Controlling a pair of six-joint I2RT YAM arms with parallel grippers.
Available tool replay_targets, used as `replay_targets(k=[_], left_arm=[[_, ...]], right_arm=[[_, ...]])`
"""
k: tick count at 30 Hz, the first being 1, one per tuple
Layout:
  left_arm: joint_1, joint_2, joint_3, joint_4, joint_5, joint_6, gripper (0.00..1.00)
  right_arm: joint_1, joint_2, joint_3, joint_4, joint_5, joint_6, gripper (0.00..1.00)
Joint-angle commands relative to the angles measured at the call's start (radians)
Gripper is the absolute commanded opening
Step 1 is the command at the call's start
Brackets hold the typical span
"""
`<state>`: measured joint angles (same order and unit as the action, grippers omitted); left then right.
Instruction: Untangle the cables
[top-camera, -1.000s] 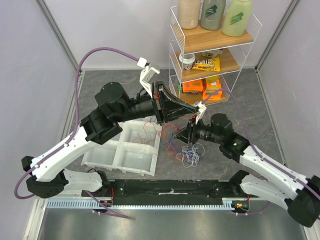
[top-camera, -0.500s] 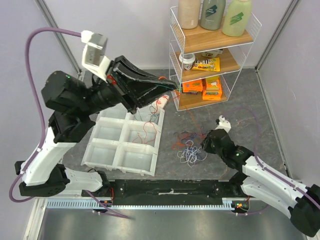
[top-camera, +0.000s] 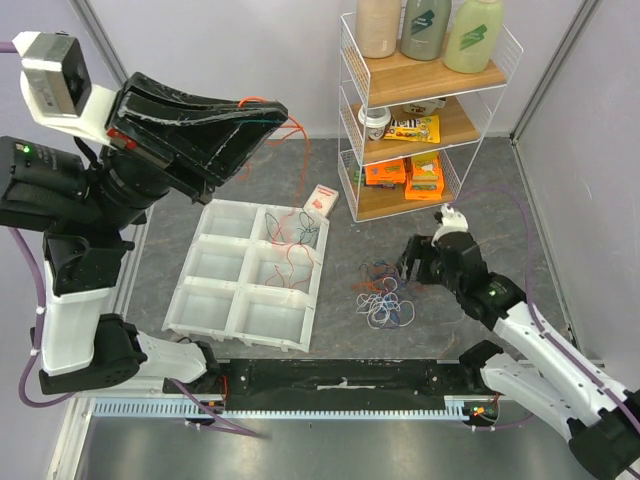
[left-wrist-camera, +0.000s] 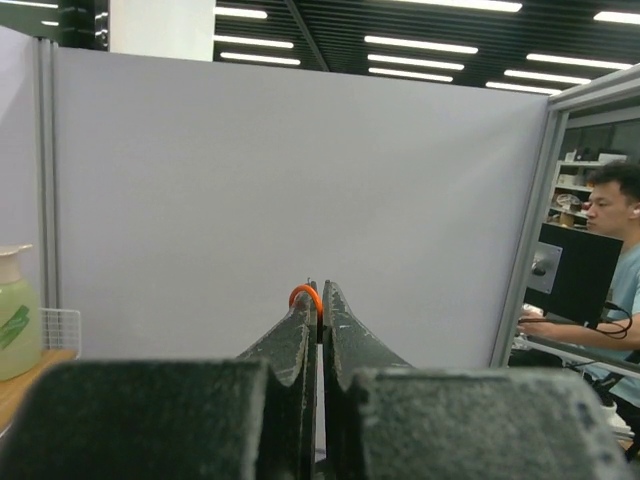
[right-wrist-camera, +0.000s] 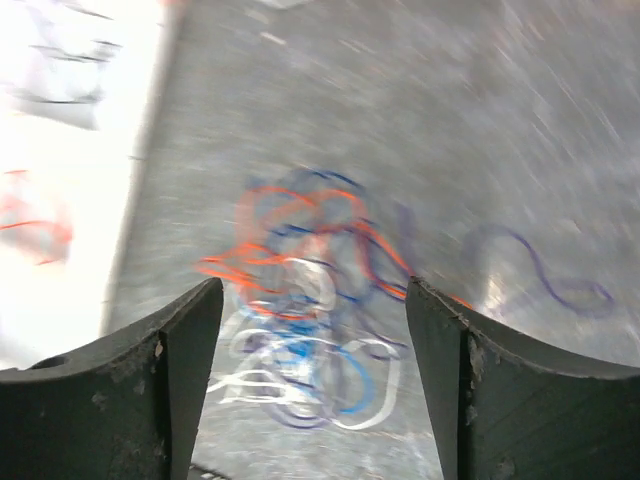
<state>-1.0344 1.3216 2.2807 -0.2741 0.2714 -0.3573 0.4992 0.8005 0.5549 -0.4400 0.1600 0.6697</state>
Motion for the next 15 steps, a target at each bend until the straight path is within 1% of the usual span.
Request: replay_targets(k=[1,3,6,8,12,15], left_arm=[[-0.004,0.011,-0.053,-0.063,-0.076,0.084,0.02],[-0.001,-0.011,-0.102,-0.080,-0.132,0.101,0.02],[-0.001,-0.071,-0.186,-0.126,-0.236,0.132,0.02],[-0.001,-0.114,-0.246,-0.142,-0.300,0.138,0.02],[-0.003,-0.209,-0.381,-0.172,-0.372,0.124,0.02],[-0.003,-0.272,-0.479,-0.166,-0.409,0.124,0.02]], right_arm=[[0.090,-0.009,0.217,0.021,-0.183,-0.185,0.84],[0.094,0.008,0.241,0.037,-0.253,-0.200,0.85],[0.094,0.037,0.211,0.067,-0.304,-0.191,0.86],[0.094,0.049,0.159,0.090,-0.300,-0.168,0.86],[0.094,0.049,0.074,0.138,-0.292,-0.142,0.86],[0.094,0.039,0.045,0.146,-0.277,-0.140,0.86]])
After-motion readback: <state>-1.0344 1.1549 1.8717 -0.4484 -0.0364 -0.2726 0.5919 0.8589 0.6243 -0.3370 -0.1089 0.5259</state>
